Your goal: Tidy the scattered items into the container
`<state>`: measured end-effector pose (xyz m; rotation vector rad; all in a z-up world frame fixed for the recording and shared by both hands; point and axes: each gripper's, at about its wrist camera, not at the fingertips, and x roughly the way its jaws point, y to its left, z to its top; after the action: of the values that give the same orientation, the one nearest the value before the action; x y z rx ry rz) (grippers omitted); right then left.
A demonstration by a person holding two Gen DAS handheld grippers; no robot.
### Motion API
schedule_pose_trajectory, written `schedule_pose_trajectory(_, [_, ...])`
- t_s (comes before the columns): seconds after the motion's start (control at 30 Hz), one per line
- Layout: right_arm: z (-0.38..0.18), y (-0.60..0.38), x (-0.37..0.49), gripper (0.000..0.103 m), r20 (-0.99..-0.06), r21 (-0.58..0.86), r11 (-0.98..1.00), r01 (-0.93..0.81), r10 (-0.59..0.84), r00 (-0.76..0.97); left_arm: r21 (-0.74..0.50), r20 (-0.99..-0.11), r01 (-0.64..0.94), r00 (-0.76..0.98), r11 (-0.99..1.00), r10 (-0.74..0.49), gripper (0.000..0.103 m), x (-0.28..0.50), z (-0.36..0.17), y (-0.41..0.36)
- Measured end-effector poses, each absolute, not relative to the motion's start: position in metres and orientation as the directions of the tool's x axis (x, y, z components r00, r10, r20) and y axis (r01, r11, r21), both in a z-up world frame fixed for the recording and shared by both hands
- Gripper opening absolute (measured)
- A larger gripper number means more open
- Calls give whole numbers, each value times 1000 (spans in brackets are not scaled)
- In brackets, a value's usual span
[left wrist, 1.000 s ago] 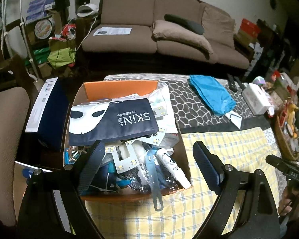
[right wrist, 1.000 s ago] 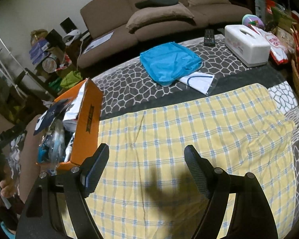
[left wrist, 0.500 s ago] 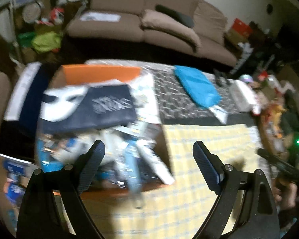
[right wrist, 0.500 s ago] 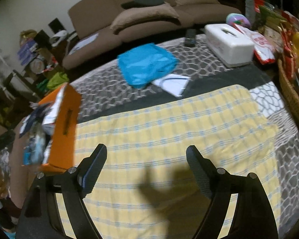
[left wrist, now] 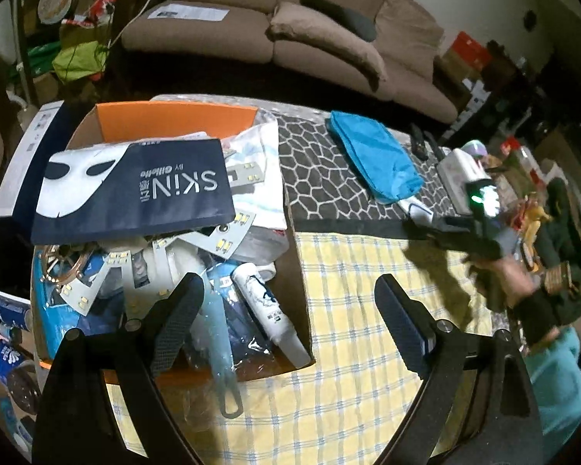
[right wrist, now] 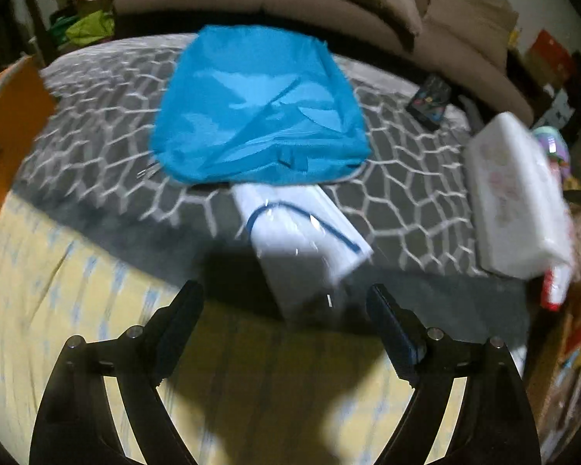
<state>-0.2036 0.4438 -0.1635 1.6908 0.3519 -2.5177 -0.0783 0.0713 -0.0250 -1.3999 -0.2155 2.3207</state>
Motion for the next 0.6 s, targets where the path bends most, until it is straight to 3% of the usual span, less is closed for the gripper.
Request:
schedule_pose_trajectory(0.13, [-178,450,-226,88,-915,-133,-982,133,70,-398,-352,-798,-275,-411,-895,440,89,-78,-20,67])
schedule_pose_trajectory(0.23, [-178,466,-228,84,-895,-2,-1000,24,-9,-446,-397,-786,-273,-391,-876,478,89,-80,-19,63])
schedule_pose_trajectory(0.3, [-178,462,-219,80,-881,-31,-999,38,9,-473,-458,-766,-277,-359,-845,533,89,-81,-19,60])
schedule_pose_trajectory(0.33, [-177,458,-214,73,-878,-54,-997,58,20,-477,-467,-761,-278,-358,-839,542,89,-80,-18,59])
schedule_pose_trajectory(0.37, [-174,454,-209,53,-879,-52,-995,81,7,-478,-462,-760,-281,-363,-841,539,89,-79,-16,58])
schedule_pose_trajectory(0.43, [-168,447,-198,31,-898,-68,-992,106,15,-439,-448,-758,-293,-376,-845,533,89,-77,-11,59])
schedule_pose_trajectory(0.5, [-166,439,-187,19,-916,-120,-982,145,54,-397,-465,-746,-299,-375,-833,551,89,-76,-7,60])
schedule_pose_trajectory(0.6, [-159,428,-162,10,-933,-140,-975,170,72,-353,-494,-735,-298,-359,-817,575,89,-77,-8,59])
